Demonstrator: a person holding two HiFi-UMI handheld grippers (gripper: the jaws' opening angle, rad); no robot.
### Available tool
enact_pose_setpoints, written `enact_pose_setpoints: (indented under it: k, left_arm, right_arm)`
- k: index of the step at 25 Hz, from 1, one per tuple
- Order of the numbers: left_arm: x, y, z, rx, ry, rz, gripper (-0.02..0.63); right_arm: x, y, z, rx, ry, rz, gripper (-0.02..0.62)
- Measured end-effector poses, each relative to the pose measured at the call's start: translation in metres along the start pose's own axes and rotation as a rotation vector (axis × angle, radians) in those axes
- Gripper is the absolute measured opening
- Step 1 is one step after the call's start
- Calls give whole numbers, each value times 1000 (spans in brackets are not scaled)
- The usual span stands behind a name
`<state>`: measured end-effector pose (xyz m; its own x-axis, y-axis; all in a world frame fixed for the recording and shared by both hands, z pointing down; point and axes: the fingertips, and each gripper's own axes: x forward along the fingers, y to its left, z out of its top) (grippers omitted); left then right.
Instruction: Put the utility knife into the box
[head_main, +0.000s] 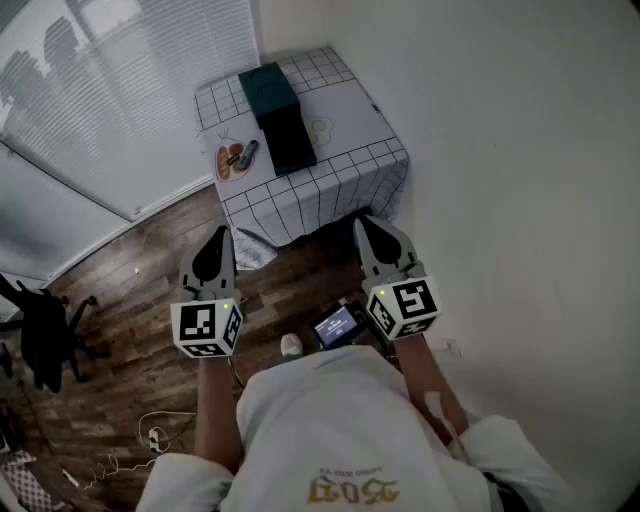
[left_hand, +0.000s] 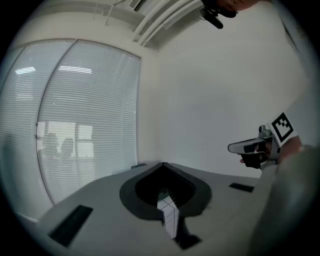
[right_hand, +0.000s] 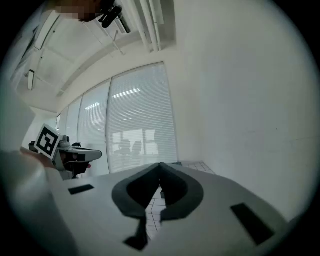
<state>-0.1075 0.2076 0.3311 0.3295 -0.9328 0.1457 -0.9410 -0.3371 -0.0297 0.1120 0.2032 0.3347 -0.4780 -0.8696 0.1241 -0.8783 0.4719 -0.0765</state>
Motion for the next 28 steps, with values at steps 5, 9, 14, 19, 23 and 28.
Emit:
enact_pose_setpoints:
  k: [5, 9, 14, 19, 23, 28]
  left_arm:
    - [-3, 4, 9, 8, -8, -27, 8]
    - [-8, 8, 8, 5, -9, -19, 8]
    - [-14, 8, 7, -14, -13, -1, 8]
    - [-16, 6, 9, -53, -30, 12, 8]
    - [-15, 0, 5, -43, -18, 35, 8]
    - [-17, -3, 8, -12, -16, 59, 8]
  right_arm:
    - [6, 3, 10, 2, -16, -17, 6]
    - [10, 6, 6, 2, -11, -12, 6]
    - [7, 11, 2, -1, -5, 5, 6]
    - [3, 9, 3, -5, -8, 21, 6]
    - [-3, 3, 0, -2, -10, 38, 6]
    - [-12, -5, -1, -2, -11, 50, 6]
